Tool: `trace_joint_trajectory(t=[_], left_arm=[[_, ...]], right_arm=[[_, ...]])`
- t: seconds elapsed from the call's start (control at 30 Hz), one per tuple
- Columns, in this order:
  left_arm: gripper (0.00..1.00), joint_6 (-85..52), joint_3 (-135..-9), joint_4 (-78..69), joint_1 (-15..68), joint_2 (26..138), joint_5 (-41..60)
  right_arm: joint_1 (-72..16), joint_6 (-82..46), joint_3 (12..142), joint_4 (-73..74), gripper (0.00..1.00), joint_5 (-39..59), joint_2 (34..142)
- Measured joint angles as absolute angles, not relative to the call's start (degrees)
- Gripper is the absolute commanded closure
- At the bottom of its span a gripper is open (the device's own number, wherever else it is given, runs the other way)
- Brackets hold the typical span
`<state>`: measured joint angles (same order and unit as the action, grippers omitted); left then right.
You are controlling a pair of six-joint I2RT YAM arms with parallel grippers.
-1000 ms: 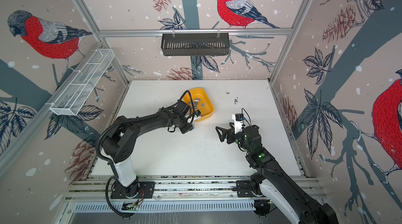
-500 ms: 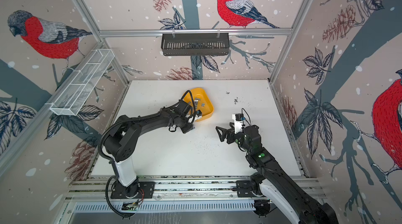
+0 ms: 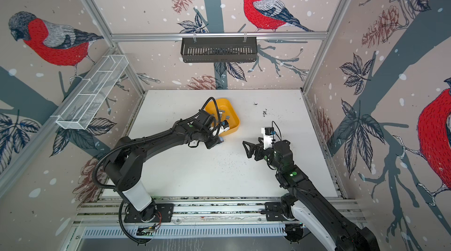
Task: Load the staples into the stapler
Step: 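Close the left gripper on the stapler body and lift it, then bring the stapler toward the right gripper and grip its top with it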
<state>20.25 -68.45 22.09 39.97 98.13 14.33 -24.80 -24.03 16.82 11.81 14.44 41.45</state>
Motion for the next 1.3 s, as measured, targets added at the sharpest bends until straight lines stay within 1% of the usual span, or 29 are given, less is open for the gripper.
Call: trace_joint_trajectory(t=[0.23,0.4,0.63,0.87,1.07,1.3], left_arm=[[0.87,17.78,-68.4,20.73,40.23,95.7,22.46],[0.87,16.78,-70.81,21.17,40.97,95.92,25.26],[0.87,16.32,-71.7,21.23,41.65,94.67,26.94],[0.87,16.25,-71.37,21.17,42.94,91.35,26.98],[0.88,15.44,-71.24,21.15,42.96,90.45,27.92],[0.88,15.42,-71.22,21.15,42.96,90.21,29.43]], right_arm=[[-24.82,-28.56,18.09,10.83,0.0,15.16,42.81],[-24.93,-31.48,20.27,10.81,0.0,16.64,45.25],[-24.95,-33.15,24.14,9.82,0.01,16.88,48.14],[-25.26,-38.61,26.33,9.08,0.01,17.67,49.76],[-28.23,-42.04,26.85,9.13,0.0,17.52,51.51],[-29.98,-42.26,26.5,9.15,0.0,17.04,52.16]])
